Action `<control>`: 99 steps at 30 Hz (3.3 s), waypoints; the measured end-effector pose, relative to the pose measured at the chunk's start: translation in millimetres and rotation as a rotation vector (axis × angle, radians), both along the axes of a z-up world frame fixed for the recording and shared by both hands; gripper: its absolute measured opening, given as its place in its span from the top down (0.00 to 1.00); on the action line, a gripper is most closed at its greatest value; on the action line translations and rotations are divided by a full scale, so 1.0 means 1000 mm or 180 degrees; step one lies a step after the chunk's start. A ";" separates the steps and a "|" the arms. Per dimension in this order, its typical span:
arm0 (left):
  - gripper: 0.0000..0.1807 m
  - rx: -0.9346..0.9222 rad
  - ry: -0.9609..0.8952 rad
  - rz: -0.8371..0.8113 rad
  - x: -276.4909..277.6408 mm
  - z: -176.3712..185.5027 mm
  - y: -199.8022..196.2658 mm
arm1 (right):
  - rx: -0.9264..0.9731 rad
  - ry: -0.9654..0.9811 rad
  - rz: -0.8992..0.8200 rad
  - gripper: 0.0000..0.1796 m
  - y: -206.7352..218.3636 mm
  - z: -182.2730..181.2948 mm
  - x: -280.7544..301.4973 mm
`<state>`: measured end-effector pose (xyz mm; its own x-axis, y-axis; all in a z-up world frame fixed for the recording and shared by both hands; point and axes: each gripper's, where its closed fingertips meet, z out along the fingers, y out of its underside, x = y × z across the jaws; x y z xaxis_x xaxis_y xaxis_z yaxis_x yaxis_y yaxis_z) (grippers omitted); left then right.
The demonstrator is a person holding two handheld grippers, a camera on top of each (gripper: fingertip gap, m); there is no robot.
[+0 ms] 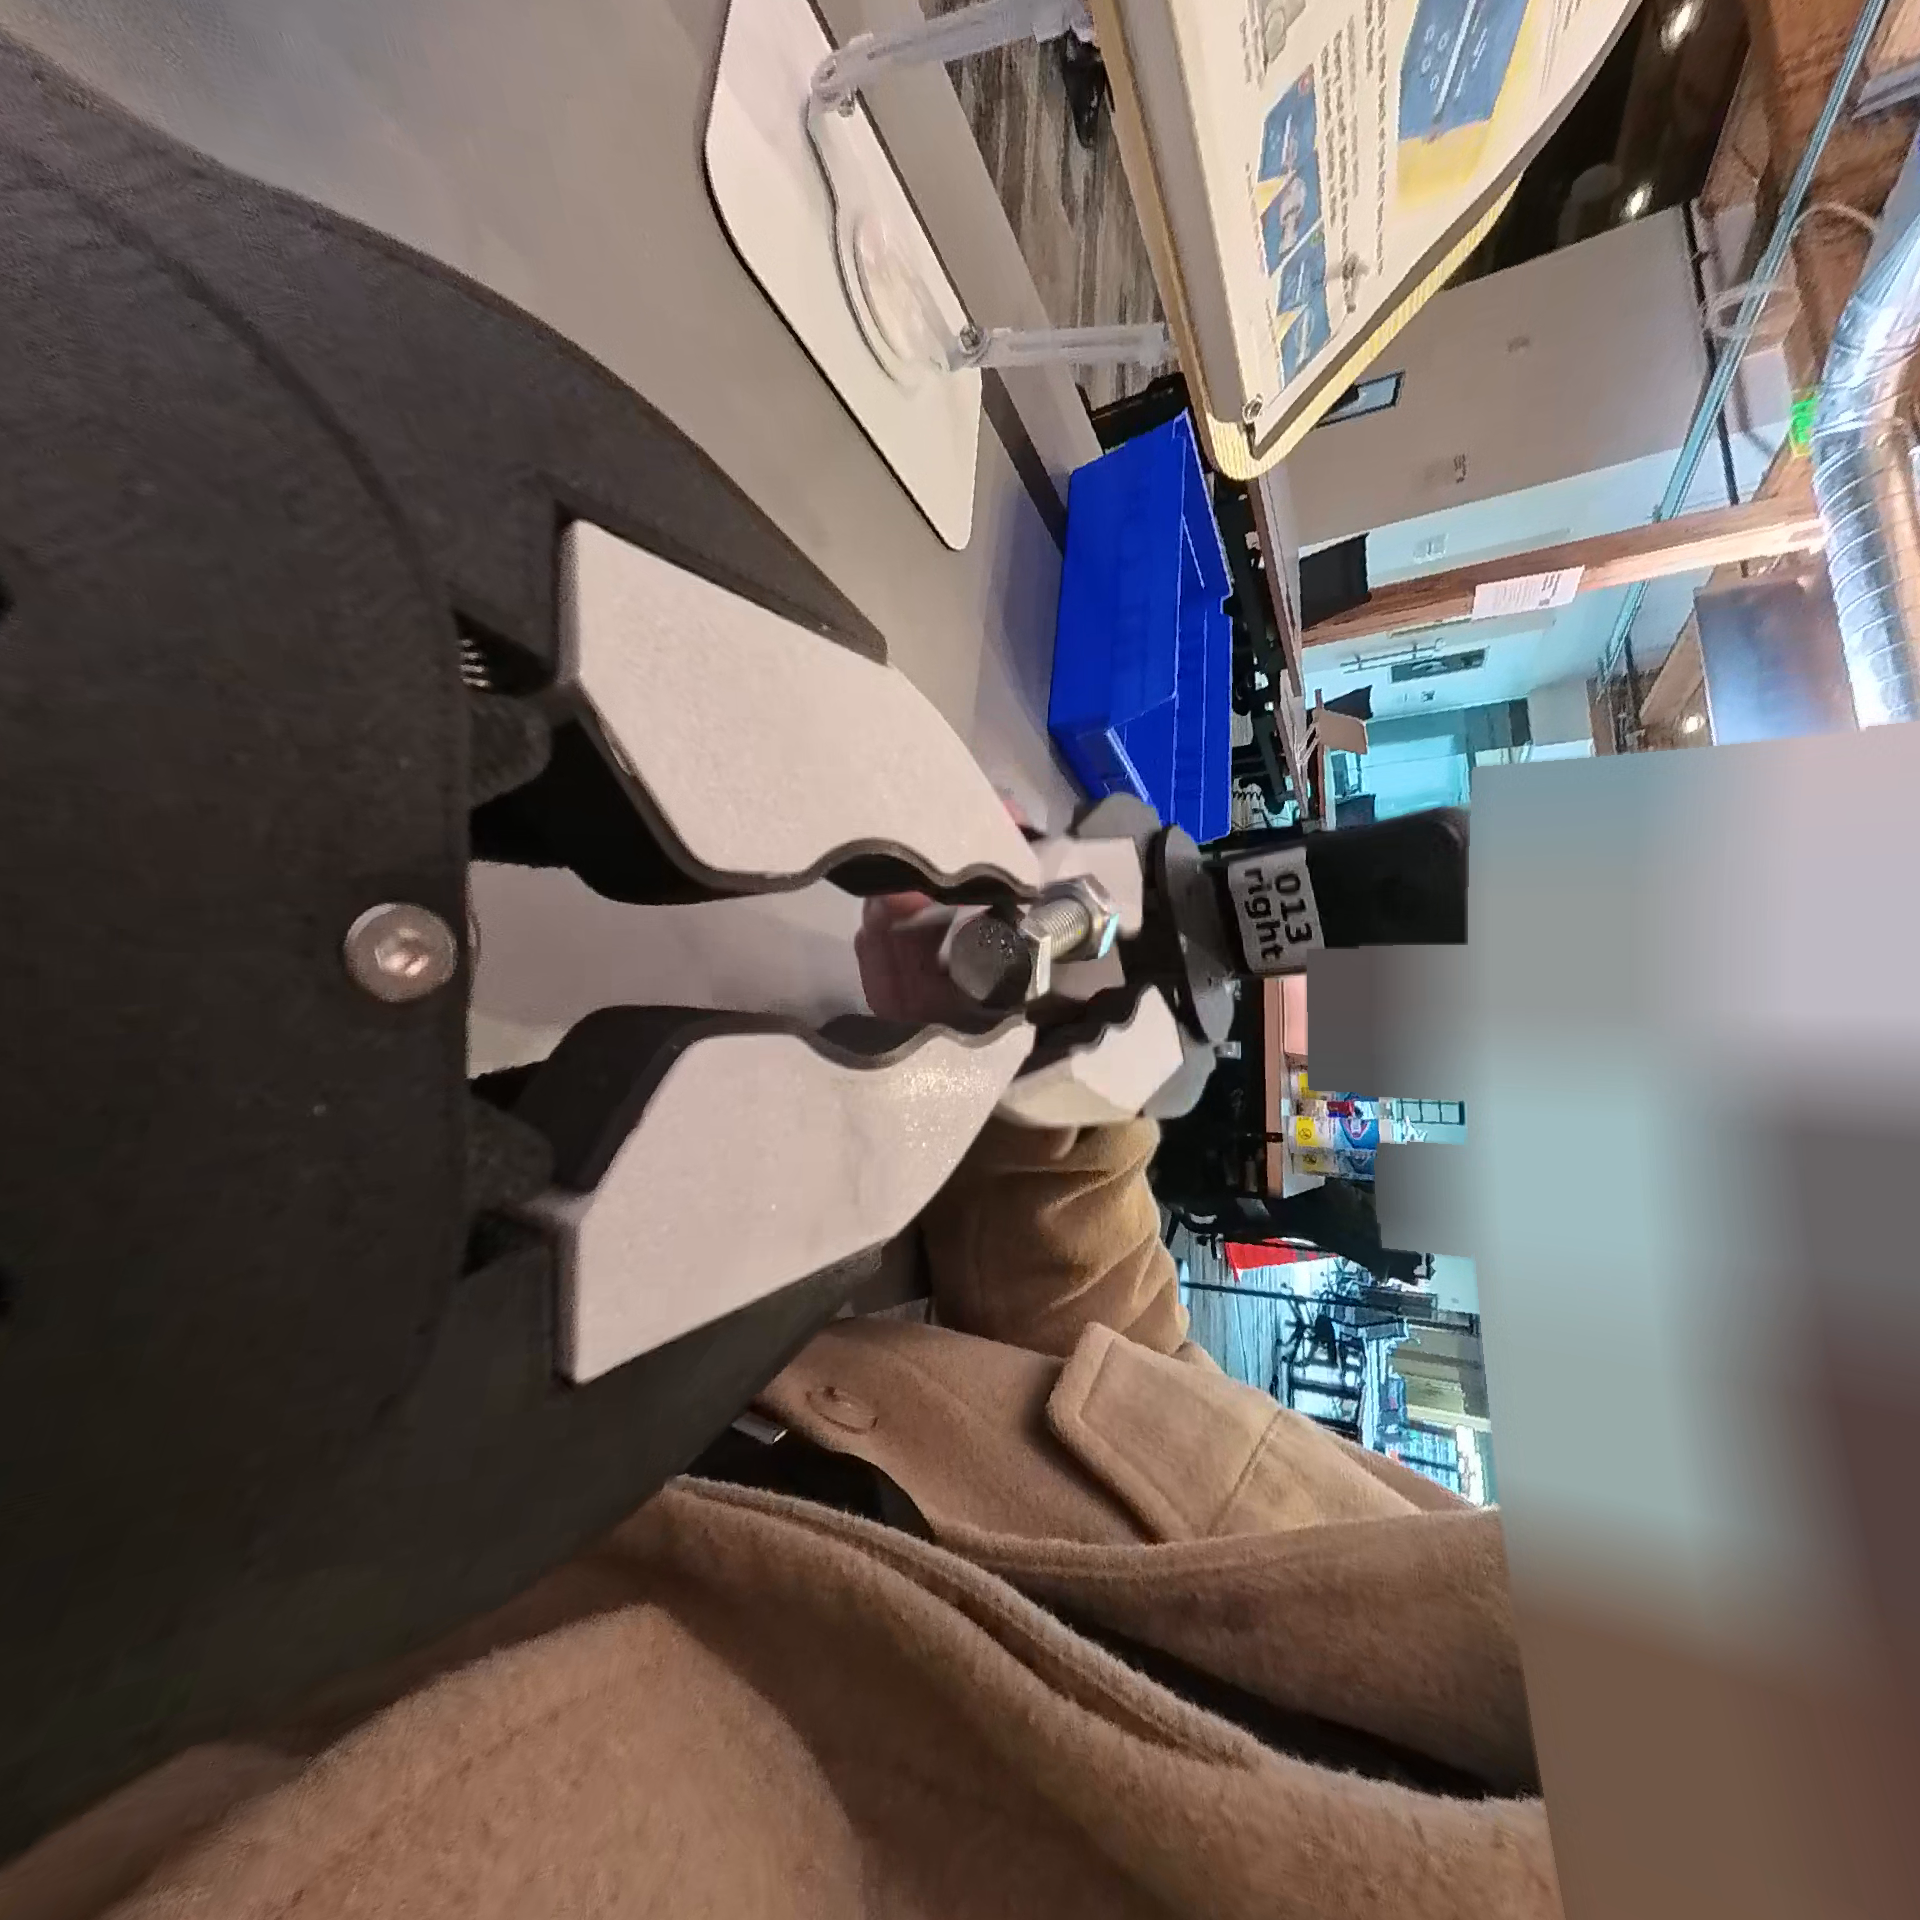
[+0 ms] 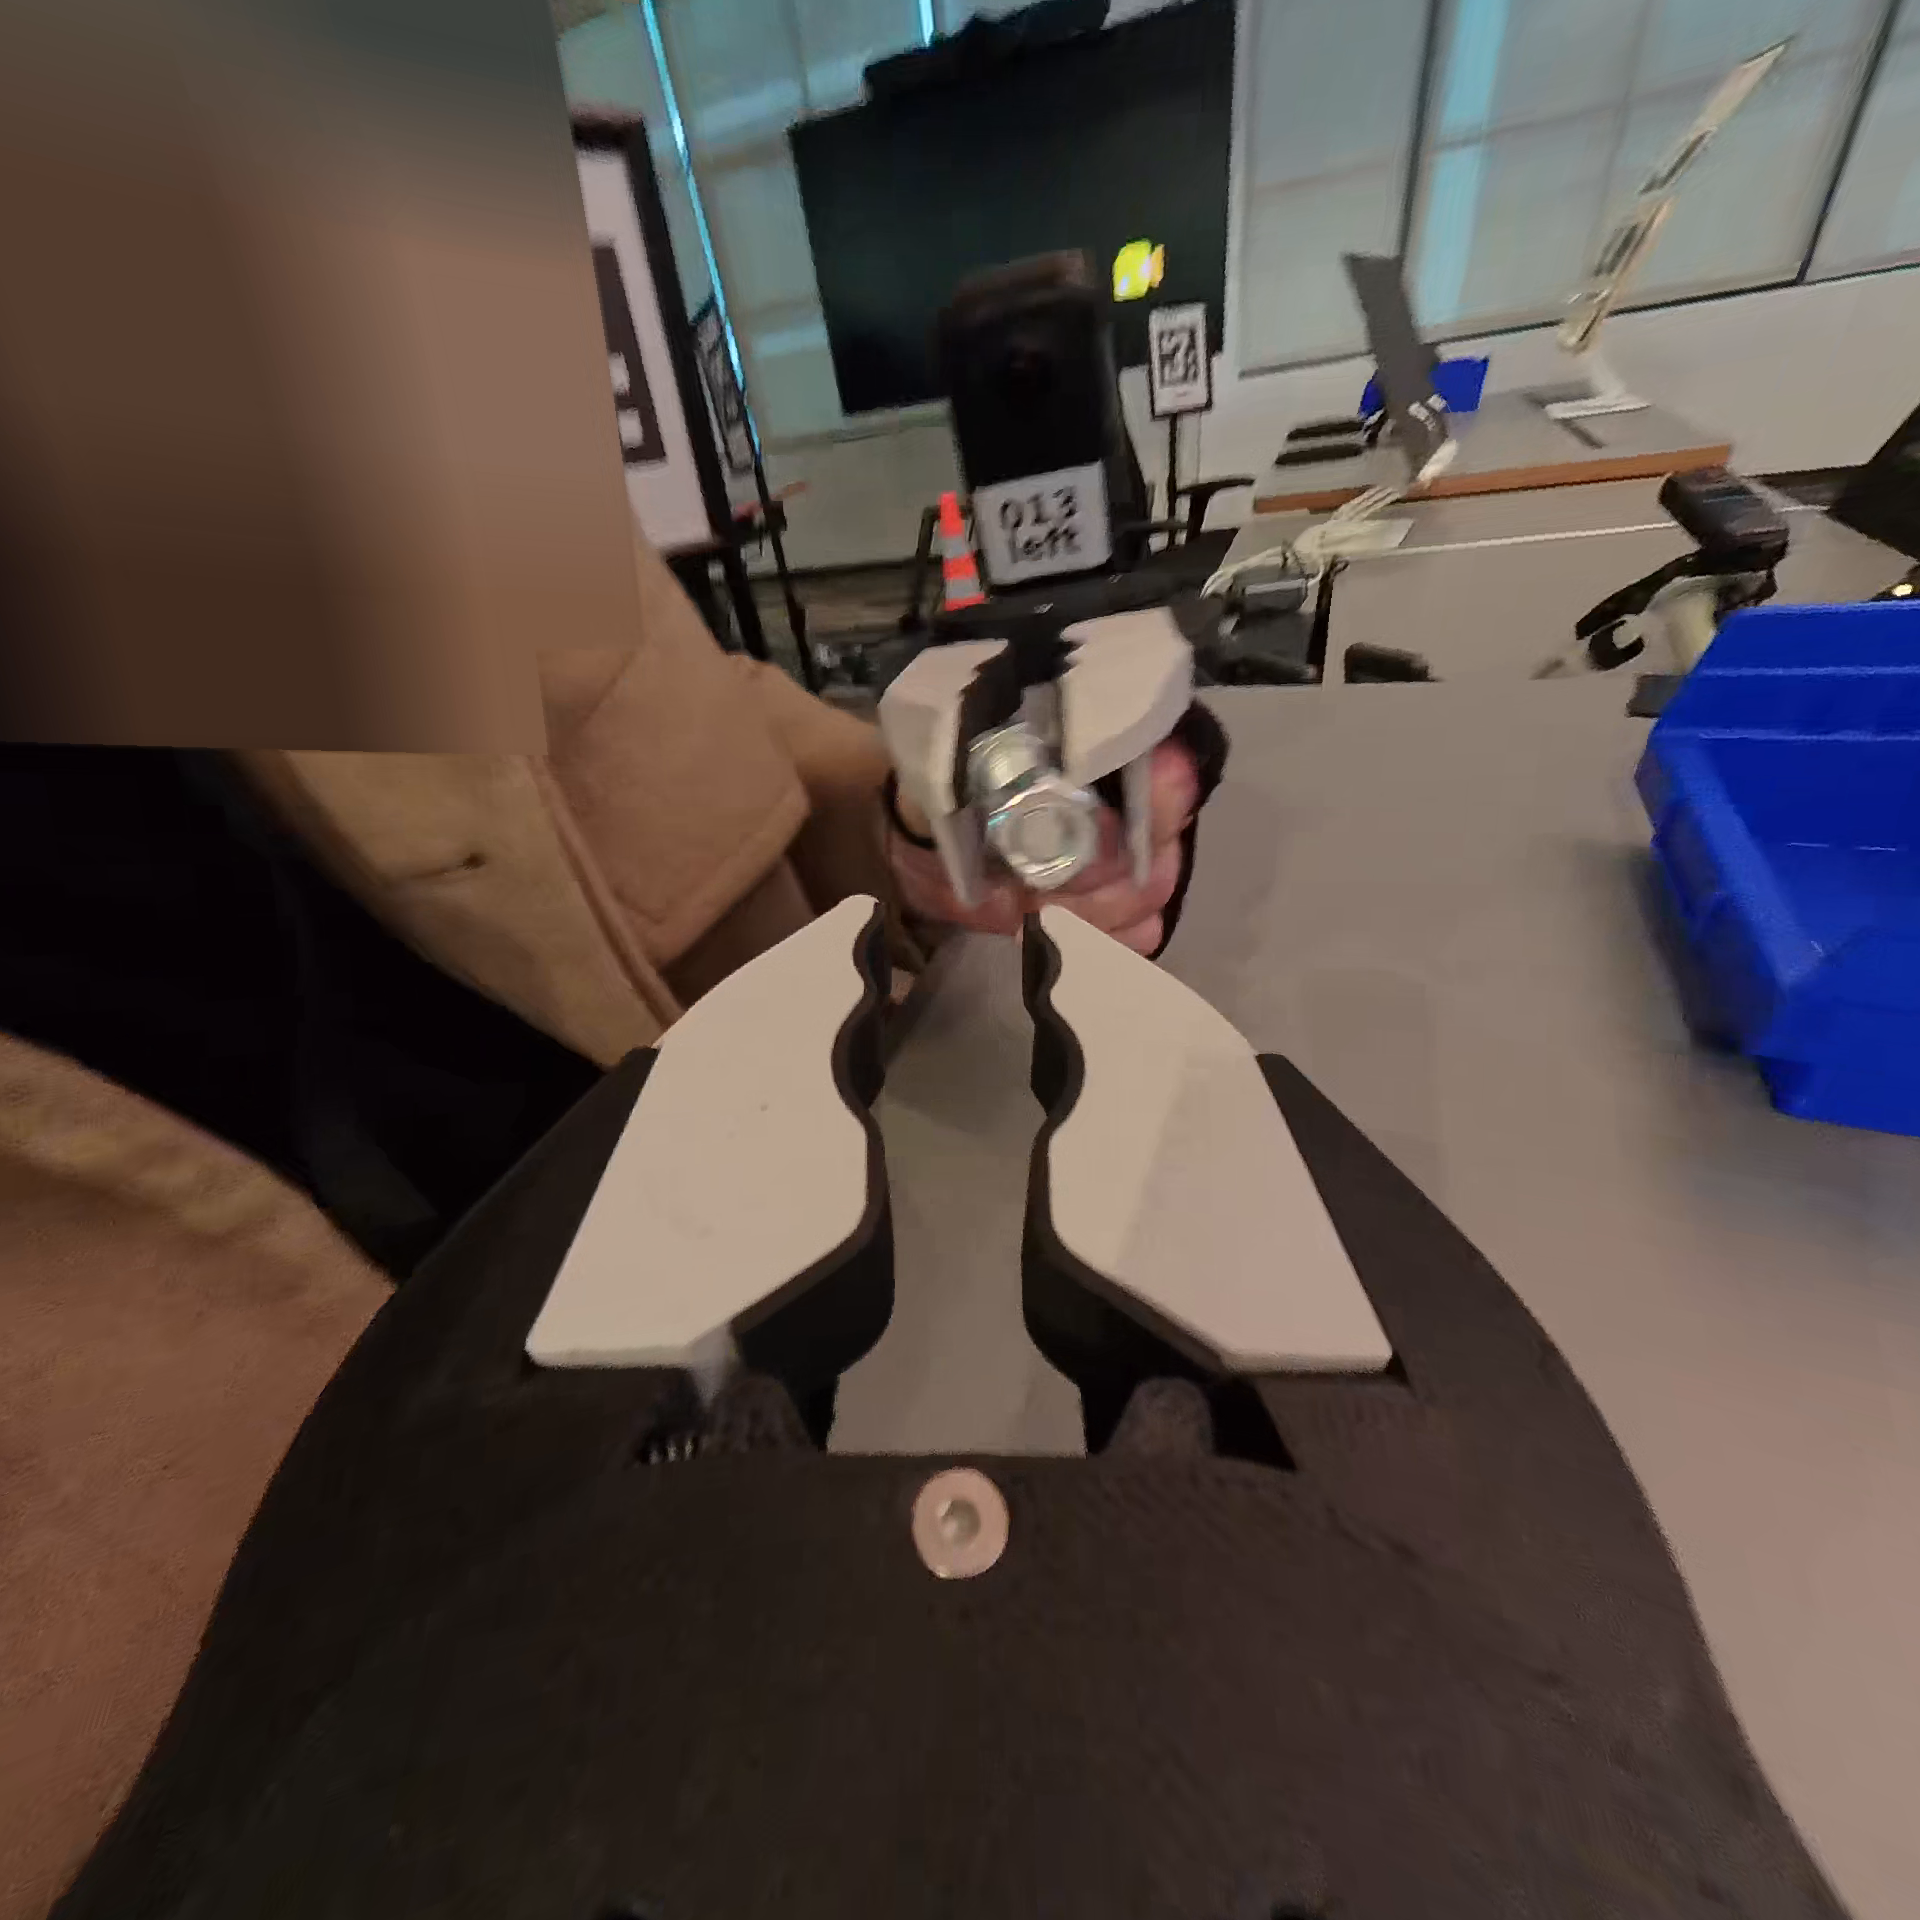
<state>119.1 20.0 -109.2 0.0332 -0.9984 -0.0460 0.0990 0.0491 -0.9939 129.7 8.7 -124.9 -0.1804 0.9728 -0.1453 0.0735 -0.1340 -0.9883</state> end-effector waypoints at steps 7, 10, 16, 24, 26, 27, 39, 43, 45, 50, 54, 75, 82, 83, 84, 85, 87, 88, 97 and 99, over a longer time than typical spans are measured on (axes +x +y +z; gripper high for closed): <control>0.90 -0.0036 0.0010 -0.0033 0.005 -0.003 -0.002 | -0.0034 0.0373 -0.0240 0.83 0.014 0.021 0.006; 0.90 -0.0024 -0.0015 -0.0077 0.004 -0.001 -0.005 | -0.0106 0.0336 -0.0101 0.83 0.007 0.018 0.006; 0.90 -0.0090 -0.0115 -0.0099 0.005 0.004 -0.006 | -0.0027 0.0049 0.0037 0.86 0.002 0.005 0.007; 0.90 -0.0115 -0.0136 -0.0123 0.005 0.005 -0.006 | 0.0044 0.0376 -0.0194 0.83 0.008 0.021 0.006; 0.90 -0.0140 -0.0205 -0.0108 0.003 0.009 -0.006 | 0.0013 0.0175 0.0059 0.89 -0.003 0.009 0.003; 0.90 -0.0146 -0.0222 -0.0113 0.002 0.011 -0.005 | 0.0009 0.0072 0.0143 0.89 -0.007 0.003 0.000; 0.90 -0.0190 -0.0282 -0.0189 0.003 0.012 -0.008 | 0.0027 0.0305 0.0029 0.91 -0.003 0.015 -0.001; 0.90 -0.0193 -0.0273 -0.0158 0.002 0.012 -0.006 | 0.0059 0.0152 -0.0003 0.86 -0.001 0.008 -0.005; 0.90 -0.0182 -0.0252 -0.0183 0.004 0.012 -0.008 | -0.0024 0.0317 -0.0168 0.84 0.010 0.016 -0.001; 0.90 -0.0212 -0.0253 -0.0174 0.005 0.010 -0.007 | 0.0002 0.0477 -0.0191 0.82 0.008 0.024 -0.003; 0.90 -0.0213 -0.0243 -0.0028 0.003 0.012 0.001 | -0.0050 0.0213 0.0183 0.89 -0.010 0.009 -0.008; 0.90 -0.0310 -0.0325 -0.0097 0.007 0.012 0.002 | -0.0287 0.0587 -0.0212 0.83 0.018 0.026 0.000; 0.90 -0.0334 -0.0392 -0.0070 0.003 0.016 0.005 | -0.0260 0.0341 0.0053 0.88 0.004 0.013 -0.004; 0.90 -0.0315 -0.0366 -0.0077 0.005 0.015 0.004 | -0.0341 0.0415 -0.0002 0.87 0.009 0.017 -0.002; 0.90 -0.0298 -0.0346 -0.0088 0.006 0.014 0.003 | -0.0371 0.0469 -0.0099 0.86 0.015 0.019 0.000; 0.90 -0.0303 -0.0351 -0.0090 0.007 0.014 0.002 | -0.0398 0.0505 -0.0168 0.86 0.019 0.020 0.001; 0.90 -0.0318 -0.0372 -0.0067 0.007 0.014 0.004 | -0.0517 0.0569 -0.0169 0.86 0.020 0.022 0.001; 0.90 -0.0320 -0.0384 -0.0063 0.006 0.014 0.005 | -0.0554 0.0581 -0.0164 0.86 0.019 0.022 0.000; 0.90 -0.0101 -0.0150 0.0002 0.015 0.006 0.001 | -0.0852 0.0704 -0.0163 0.86 0.021 0.022 -0.003; 0.90 -0.0103 -0.0147 -0.0005 0.015 0.005 0.001 | -0.0866 0.0668 -0.0130 0.89 0.020 0.021 -0.003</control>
<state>134.1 21.3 -104.1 0.0330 -0.9994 -0.0120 0.1450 0.0167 -0.9893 126.4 28.9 -104.2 -0.1956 0.9106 -0.3642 -0.1384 -0.3932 -0.9090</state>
